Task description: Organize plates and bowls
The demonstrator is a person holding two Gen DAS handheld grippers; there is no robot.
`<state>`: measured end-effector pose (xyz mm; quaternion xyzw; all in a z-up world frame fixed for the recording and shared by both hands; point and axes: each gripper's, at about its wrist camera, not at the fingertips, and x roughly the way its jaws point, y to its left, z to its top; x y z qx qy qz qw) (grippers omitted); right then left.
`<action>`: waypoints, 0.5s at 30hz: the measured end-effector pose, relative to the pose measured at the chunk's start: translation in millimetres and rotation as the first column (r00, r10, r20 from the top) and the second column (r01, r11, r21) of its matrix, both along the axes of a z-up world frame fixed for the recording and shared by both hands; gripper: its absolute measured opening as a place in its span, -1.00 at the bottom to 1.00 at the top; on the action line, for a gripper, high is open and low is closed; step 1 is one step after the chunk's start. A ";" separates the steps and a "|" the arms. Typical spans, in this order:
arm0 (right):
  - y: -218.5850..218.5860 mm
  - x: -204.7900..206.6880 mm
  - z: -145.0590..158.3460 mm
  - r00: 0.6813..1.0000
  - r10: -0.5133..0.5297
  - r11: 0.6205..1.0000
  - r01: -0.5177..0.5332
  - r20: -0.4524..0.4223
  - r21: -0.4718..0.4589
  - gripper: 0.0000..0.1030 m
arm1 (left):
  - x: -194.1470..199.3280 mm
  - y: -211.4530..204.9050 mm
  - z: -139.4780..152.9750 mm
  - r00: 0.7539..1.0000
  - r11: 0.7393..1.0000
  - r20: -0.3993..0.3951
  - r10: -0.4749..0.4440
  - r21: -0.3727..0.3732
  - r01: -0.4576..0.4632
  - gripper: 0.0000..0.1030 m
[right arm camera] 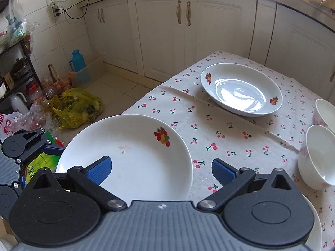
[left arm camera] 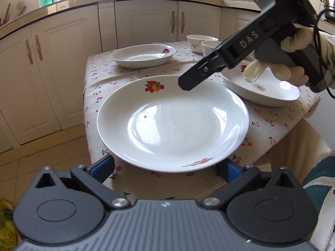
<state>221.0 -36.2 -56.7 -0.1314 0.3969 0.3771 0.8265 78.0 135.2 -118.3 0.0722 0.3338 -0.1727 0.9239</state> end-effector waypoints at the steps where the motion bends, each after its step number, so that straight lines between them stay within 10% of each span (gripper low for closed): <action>1: 0.8 4.5 -2.2 1.000 0.005 1.000 -0.005 -0.024 0.003 0.93 | 0.6 0.5 0.7 1.000 1.000 0.000 -0.008 0.000 0.008 0.99; 15: 6.0 40.4 -26.4 0.974 0.039 0.998 -0.028 -0.223 0.050 0.43 | 9.8 2.0 3.4 0.996 0.996 -0.021 -0.085 0.024 0.085 0.98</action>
